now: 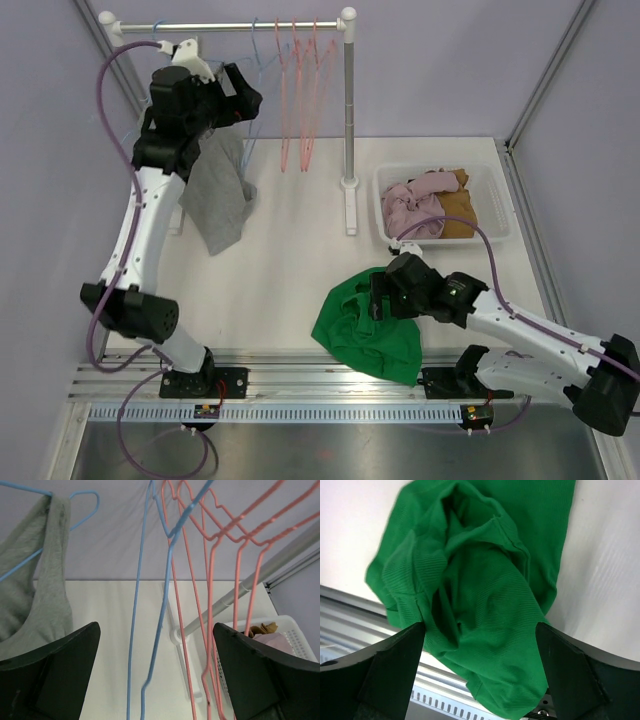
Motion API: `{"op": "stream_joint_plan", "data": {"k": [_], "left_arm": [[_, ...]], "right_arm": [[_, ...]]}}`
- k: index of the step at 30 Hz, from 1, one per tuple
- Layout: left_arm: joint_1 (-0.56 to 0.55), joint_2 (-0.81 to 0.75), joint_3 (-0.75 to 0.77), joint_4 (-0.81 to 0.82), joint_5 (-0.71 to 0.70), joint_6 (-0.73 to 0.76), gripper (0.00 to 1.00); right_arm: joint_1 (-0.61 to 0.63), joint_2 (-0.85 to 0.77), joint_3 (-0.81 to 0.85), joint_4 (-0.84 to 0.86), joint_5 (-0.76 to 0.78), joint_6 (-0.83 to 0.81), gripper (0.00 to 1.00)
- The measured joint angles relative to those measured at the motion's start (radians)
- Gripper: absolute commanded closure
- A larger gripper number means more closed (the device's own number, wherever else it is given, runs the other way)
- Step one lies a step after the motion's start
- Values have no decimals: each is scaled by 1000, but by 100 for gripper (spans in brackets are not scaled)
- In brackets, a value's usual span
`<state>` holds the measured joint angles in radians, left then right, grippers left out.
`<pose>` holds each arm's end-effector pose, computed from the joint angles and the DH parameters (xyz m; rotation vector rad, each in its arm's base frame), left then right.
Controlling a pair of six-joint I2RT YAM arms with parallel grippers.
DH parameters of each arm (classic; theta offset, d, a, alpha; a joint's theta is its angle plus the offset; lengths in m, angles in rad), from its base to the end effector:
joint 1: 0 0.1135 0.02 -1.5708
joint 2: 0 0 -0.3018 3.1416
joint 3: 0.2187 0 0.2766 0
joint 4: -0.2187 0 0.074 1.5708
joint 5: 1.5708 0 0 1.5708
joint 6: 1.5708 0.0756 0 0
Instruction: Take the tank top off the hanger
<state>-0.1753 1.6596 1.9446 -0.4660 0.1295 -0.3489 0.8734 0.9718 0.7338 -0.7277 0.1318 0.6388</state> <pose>0.4272 -0.0856 0.5208 -0.0582 1.7755 -0.4942 0.1432 0.1554 0.2349 -0.2492 2.5693 0.4288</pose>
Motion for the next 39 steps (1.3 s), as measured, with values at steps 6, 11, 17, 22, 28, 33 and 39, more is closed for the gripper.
{"op": "stream_joint_plan", "data": {"k": [6,11,17,22,28,33,39], "left_arm": [[1,-353,-212,-11,-40,-40,1],[1,-652,-419,-10,-47,-67,1],[1,-843,-606,-86,-55,-60,1],[2,-948,-729,-166,-56,-16,1],[2,-1133,-943,-168,-68,39,1],[2,-1225,-1117,-171,-138,62,1],[3,-1228,-1144,-182,-183,68,1]], "right_arm": [[46,143,2,28,43,17,1],[101,282,1,113,42,45,0],[149,462,1,237,47,82,0],[190,519,46,246,95,86,52],[203,510,93,203,134,72,100],[199,396,214,68,242,35,100],[101,271,481,-61,350,-63,100]]}}
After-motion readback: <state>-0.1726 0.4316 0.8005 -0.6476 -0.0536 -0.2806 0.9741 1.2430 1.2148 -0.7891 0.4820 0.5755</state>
